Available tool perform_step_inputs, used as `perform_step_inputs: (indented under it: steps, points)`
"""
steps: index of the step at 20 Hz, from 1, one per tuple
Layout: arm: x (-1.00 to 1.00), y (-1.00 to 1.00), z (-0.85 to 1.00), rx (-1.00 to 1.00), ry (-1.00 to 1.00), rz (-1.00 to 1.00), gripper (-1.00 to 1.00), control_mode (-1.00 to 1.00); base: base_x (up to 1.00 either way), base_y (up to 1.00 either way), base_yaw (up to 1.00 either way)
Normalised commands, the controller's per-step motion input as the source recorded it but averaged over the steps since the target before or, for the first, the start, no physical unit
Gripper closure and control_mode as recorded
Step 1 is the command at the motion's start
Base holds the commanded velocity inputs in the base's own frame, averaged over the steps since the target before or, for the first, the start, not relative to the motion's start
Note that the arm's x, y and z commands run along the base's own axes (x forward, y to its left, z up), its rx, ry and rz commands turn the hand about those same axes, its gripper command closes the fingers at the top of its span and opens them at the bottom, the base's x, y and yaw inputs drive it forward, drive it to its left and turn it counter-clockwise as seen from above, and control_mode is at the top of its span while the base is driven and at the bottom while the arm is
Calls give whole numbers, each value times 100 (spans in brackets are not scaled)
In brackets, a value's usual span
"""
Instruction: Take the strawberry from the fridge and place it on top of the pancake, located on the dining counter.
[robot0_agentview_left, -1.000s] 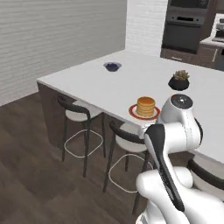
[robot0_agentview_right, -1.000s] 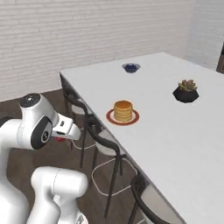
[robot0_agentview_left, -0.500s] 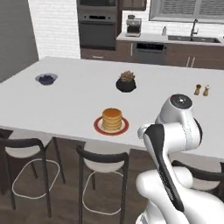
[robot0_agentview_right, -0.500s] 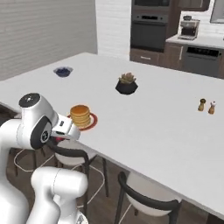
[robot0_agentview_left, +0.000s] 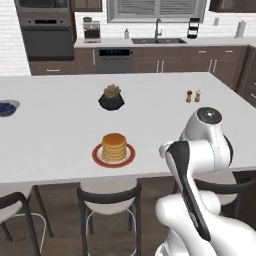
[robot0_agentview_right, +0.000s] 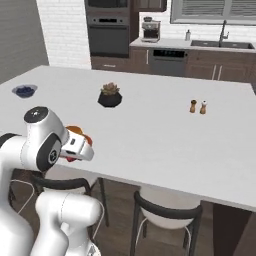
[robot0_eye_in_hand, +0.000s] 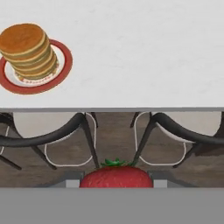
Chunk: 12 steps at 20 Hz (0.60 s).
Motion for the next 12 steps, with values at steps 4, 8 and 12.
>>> perform_step_inputs:
  steps: [4,8,12]
  points:
    - [0,0,0,0,0,0,100,100,18,65,-18]
    - [0,0,0,0,0,0,100,100,17,65,-9]
    - [0,0,0,0,0,0,100,100,20,58,-4]
